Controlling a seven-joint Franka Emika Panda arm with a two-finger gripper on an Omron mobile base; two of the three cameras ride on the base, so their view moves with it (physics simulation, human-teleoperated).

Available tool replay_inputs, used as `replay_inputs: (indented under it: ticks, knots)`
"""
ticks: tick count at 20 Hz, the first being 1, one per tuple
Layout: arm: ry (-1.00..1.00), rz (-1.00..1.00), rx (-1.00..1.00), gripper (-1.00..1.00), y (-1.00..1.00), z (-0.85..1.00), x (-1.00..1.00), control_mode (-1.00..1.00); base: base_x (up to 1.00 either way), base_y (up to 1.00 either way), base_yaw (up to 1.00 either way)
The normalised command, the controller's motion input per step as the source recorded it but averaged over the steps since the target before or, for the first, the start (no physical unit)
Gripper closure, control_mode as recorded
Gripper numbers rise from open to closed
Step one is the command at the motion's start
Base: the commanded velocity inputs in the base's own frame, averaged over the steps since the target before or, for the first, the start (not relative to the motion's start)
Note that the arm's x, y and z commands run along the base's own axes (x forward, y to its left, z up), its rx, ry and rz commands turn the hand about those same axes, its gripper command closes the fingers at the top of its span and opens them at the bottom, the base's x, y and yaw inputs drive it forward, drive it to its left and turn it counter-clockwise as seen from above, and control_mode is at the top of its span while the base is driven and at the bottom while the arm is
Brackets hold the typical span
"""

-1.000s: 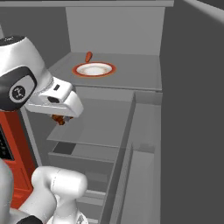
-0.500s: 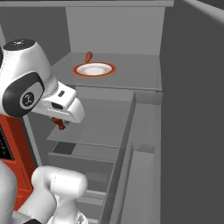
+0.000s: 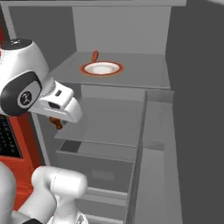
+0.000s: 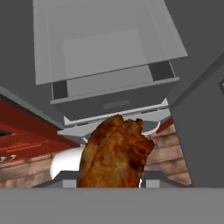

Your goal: Retrieve the chicken drumstick from the fridge and place it on the saucepan with marinade on the stove.

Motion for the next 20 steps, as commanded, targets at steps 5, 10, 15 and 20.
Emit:
replay_inputs:
  ticks: [5, 10, 15, 20]
  knots:
    - [0.00, 0.00, 0.00, 1.00, 0.00, 0.00, 0.00, 1.00, -0.82, 0.72, 0.08]
    - [0.00, 0.00, 0.00, 1.00, 0.00, 0.00, 0.00, 1.00, -0.96, 0.53, 0.20]
    - [0.00, 0.00, 0.00, 1.00, 0.00, 0.00, 0.00, 1.00, -0.69, 0.60, 0.57]
    - [0.00, 0.00, 0.00, 1.00, 0.00, 0.00, 0.00, 1.00, -0.35, 0.65, 0.91]
